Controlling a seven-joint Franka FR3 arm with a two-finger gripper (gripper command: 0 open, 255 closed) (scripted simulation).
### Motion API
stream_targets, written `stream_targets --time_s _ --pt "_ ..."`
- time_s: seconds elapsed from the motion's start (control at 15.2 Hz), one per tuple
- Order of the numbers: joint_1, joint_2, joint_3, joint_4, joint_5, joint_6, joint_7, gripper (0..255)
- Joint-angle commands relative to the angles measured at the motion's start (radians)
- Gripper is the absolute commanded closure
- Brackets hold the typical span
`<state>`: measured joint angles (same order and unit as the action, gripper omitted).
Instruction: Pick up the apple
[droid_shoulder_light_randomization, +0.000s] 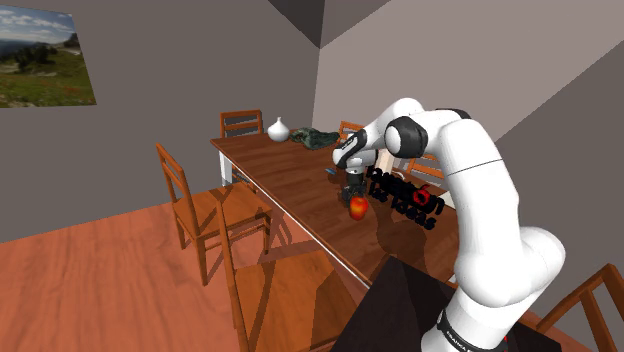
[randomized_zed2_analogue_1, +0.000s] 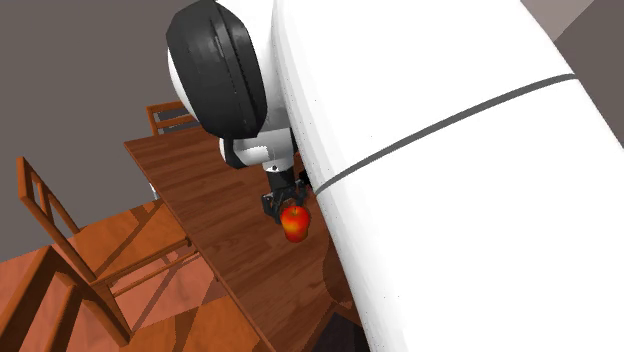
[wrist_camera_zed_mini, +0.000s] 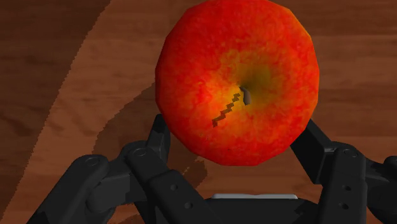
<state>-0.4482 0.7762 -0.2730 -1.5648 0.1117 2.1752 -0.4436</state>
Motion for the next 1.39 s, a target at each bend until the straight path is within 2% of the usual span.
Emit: stream_targets --time_s 0.0,0.53,1.32 --pt "0.0 0.003 0.0 0.001 0.0 0.001 0.0 255" --pt "0.0 0.002 0.0 0.0 0.0 0.002 0.0 255" --pt "0.013 -0.1 -0.018 0.001 -0.021 -0.1 0.002 255"
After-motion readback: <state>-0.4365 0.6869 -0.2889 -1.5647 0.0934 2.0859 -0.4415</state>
